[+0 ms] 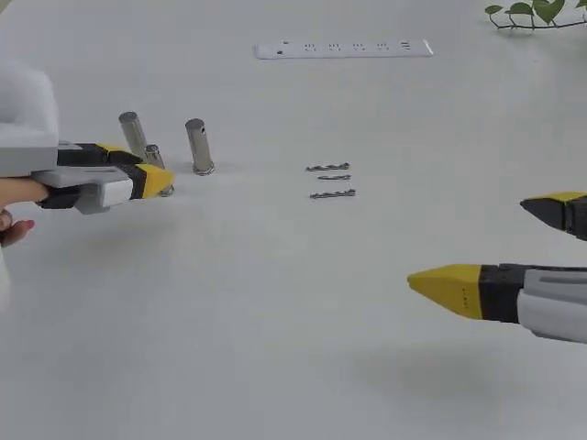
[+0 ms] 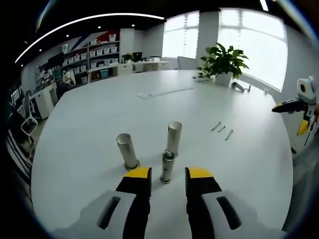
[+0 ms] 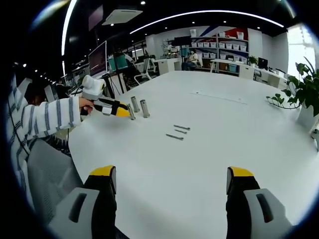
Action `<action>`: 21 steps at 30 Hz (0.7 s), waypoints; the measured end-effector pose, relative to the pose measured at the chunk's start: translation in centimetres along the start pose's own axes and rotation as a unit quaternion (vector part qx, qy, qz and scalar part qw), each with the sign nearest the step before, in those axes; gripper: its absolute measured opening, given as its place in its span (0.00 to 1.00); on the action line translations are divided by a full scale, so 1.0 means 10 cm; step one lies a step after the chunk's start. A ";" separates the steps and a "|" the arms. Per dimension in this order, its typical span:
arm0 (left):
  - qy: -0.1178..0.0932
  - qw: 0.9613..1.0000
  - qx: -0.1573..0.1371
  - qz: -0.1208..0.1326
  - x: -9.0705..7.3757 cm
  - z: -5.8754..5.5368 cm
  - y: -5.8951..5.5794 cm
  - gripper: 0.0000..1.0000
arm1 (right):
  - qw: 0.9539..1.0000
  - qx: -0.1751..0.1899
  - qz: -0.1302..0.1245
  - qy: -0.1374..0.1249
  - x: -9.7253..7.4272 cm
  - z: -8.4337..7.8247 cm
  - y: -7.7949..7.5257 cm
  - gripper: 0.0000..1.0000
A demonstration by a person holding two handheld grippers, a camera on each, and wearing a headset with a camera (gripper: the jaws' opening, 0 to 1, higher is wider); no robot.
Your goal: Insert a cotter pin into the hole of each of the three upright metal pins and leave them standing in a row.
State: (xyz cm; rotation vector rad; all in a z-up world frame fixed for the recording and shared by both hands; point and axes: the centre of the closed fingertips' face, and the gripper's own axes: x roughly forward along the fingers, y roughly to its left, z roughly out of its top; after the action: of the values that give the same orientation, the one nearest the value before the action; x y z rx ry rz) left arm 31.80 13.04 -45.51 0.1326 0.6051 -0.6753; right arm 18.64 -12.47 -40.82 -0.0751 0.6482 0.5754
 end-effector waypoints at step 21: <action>0.008 1.000 0.017 0.005 0.23 -0.09 0.17 0.06 | 1.000 0.024 0.004 -0.011 -0.01 0.04 0.00 0.90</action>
State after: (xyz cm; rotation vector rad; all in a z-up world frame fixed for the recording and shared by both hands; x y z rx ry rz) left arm 33.86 13.32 -47.66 0.1727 0.6086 -0.6752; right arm 18.74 -12.43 -40.42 -0.0222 0.6411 0.5670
